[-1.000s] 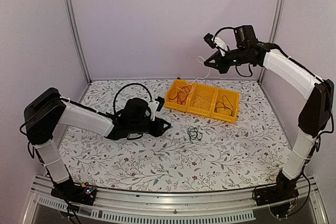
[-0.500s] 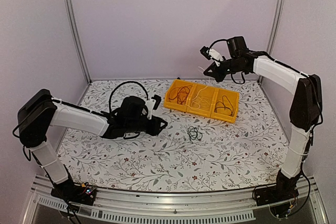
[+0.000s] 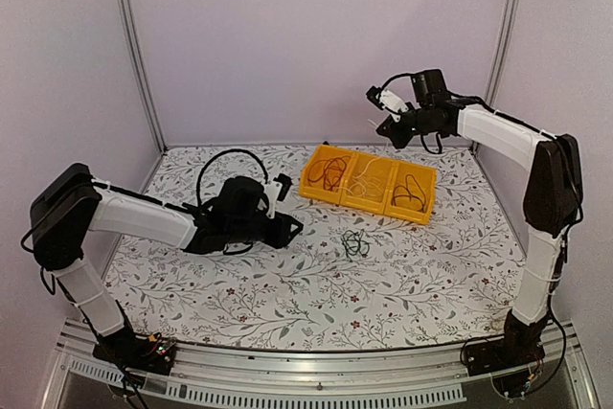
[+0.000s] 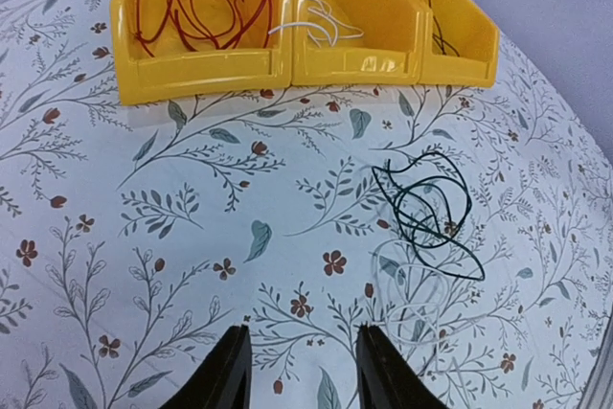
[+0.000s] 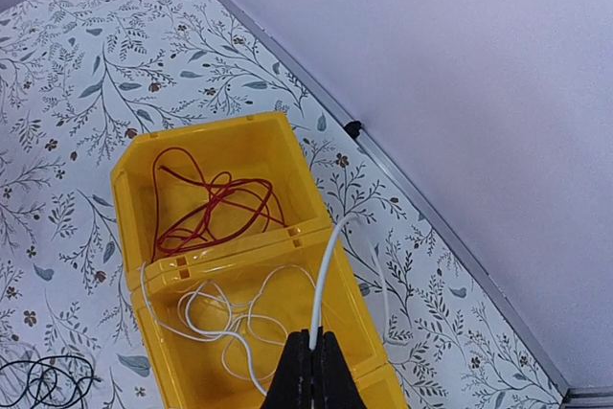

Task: Untangle the cables

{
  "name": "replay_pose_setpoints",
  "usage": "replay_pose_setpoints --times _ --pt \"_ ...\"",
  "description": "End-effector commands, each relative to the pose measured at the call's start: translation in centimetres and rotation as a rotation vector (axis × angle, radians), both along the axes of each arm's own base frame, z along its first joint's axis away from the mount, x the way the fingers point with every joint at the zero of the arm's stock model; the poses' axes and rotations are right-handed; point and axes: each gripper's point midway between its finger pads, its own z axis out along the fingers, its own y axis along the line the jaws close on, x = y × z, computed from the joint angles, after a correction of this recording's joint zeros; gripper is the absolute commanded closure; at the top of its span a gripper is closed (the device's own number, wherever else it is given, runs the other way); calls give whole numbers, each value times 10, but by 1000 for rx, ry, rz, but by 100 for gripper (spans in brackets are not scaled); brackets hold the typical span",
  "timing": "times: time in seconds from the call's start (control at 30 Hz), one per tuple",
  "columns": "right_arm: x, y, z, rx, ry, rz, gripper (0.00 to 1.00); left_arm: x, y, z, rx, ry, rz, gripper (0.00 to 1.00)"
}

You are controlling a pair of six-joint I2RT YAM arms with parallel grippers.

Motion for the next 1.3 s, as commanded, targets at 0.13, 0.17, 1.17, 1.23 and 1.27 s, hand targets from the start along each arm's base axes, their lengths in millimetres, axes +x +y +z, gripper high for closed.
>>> replay_pose_setpoints --times 0.13,0.17,1.17,1.23,1.27 --pt "10 2 -60 -78 80 18 100 2 6 11 -9 -10 23 59" --pt "9 4 -72 -90 104 27 100 1 7 12 -9 -12 25 59" --pt "-15 15 -59 -132 160 51 69 -13 21 4 22 39 35 58" --pt "-32 15 -48 -122 150 84 68 -17 22 2 25 49 19 58" --pt "-44 16 -47 -119 149 116 68 -20 23 1 28 53 9 58"
